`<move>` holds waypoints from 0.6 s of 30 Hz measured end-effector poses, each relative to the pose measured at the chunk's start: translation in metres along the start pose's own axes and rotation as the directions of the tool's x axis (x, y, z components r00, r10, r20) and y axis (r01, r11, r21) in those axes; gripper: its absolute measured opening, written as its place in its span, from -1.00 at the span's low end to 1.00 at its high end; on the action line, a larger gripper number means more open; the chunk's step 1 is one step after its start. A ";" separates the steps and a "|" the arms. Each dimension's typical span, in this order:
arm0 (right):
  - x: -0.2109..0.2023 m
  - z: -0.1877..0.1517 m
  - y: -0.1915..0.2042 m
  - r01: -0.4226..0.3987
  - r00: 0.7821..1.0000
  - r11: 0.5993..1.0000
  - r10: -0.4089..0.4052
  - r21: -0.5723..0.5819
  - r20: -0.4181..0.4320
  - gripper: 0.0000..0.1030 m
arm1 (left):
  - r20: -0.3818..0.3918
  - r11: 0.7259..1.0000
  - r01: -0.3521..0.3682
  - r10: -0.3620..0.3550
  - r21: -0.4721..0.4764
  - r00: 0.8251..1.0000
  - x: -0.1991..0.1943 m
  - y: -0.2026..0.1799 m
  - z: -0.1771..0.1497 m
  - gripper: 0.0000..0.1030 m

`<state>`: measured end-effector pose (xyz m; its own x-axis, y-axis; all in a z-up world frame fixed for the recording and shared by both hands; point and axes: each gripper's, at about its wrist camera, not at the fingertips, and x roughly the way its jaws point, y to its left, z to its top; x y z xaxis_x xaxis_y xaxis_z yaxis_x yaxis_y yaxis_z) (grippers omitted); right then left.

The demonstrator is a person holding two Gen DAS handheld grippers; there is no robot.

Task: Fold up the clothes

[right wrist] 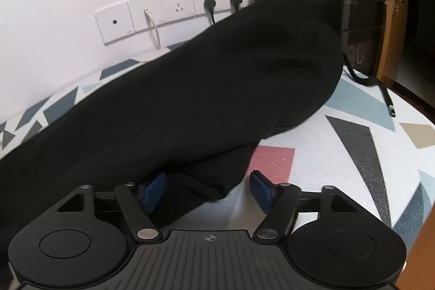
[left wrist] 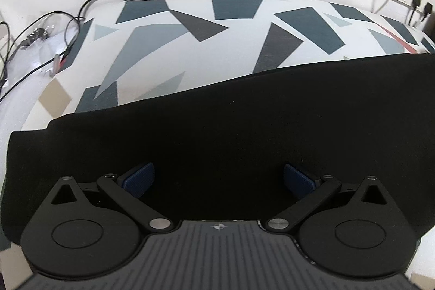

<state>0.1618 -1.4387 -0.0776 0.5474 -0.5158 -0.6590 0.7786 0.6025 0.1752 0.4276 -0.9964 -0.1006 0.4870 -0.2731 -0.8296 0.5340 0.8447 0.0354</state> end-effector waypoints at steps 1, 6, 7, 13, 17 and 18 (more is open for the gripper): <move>0.003 0.000 -0.001 -0.002 1.000 1.000 0.002 -0.007 -0.001 0.36 | -0.002 1.000 -0.005 0.005 -0.007 1.000 0.000 0.000 0.000 1.00; 0.010 0.008 0.013 0.023 0.999 0.994 -0.019 -0.110 0.042 0.43 | -0.038 1.000 0.001 -0.001 -0.011 0.999 0.002 0.001 0.005 1.00; 0.013 0.009 0.018 0.024 0.999 0.990 -0.019 -0.140 0.042 0.45 | -0.039 1.000 0.001 -0.001 -0.011 0.999 0.002 0.001 0.005 1.00; 0.012 0.011 0.001 0.030 1.000 1.000 -0.030 -0.010 -0.005 0.04 | -0.030 1.000 0.007 -0.007 -0.008 1.000 0.002 0.002 0.004 1.00; -0.016 -0.001 -0.026 0.061 0.996 0.991 -0.068 0.121 0.055 -0.07 | -0.037 1.000 0.018 -0.018 0.004 0.999 0.004 0.003 0.006 1.00; -0.022 -0.005 -0.032 0.065 0.995 0.986 -0.077 0.154 0.070 -0.17 | -0.035 1.000 0.021 -0.020 0.008 0.999 0.004 0.003 0.006 1.00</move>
<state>0.1235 -1.4430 -0.0724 0.5061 -0.6020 -0.6176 0.8507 0.4665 0.2424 0.4354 -0.9981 -0.1001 0.4516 -0.2738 -0.8492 0.5493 0.8353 0.0228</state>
